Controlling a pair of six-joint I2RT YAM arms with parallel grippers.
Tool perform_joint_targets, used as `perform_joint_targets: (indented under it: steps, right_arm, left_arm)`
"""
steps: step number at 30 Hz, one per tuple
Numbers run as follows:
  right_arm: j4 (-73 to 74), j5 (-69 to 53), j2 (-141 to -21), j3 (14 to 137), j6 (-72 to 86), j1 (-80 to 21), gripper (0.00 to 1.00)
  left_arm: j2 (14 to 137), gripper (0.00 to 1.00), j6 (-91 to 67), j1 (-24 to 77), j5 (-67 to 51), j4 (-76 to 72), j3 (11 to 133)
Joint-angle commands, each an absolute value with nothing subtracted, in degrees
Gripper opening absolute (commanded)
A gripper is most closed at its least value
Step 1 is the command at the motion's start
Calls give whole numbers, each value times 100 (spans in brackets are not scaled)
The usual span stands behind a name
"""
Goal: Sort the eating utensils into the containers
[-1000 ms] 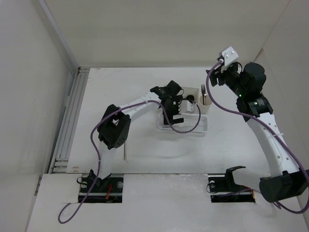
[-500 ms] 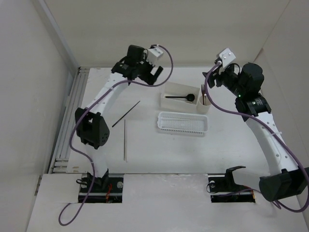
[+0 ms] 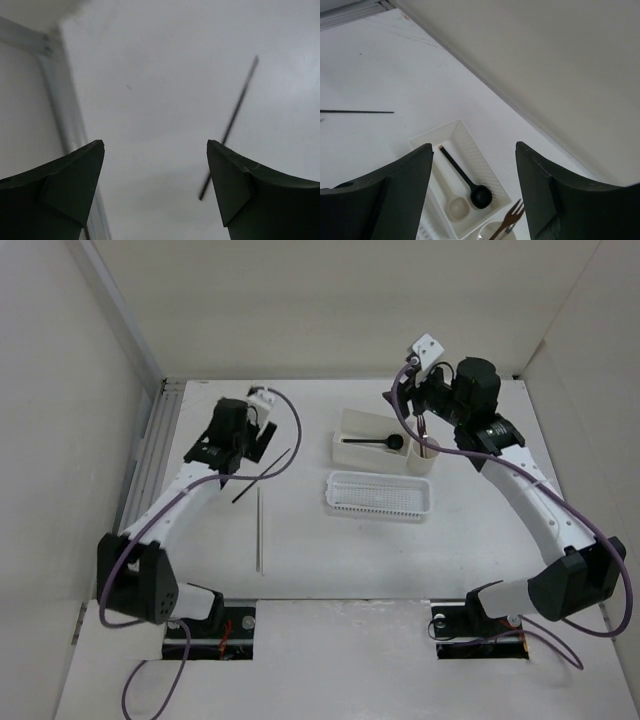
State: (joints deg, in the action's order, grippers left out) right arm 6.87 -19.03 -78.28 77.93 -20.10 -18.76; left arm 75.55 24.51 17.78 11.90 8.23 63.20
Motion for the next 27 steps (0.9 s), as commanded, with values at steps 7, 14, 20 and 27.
perform_joint_targets:
  steps: [7,14,20,27]
  right_arm:
    - [378,-1898,-7813,8025,-1863,-2451,72]
    - [431,-1714,-7603,7744,-1863,-2566,72]
    - [431,-1477,-7400,7533,-1916,-2566,72]
    - [483,-1477,-7339,7532,-1916,-2566,72]
  left_arm:
    - [8706,85,2443,1679,-96,1476,6116]
    - [9887,96,2469,1389,-475,2188,7225]
    - [10756,55,2751,1389,-878,2759,7732]
    - [10890,53,2751,1195,-915,2619,7462]
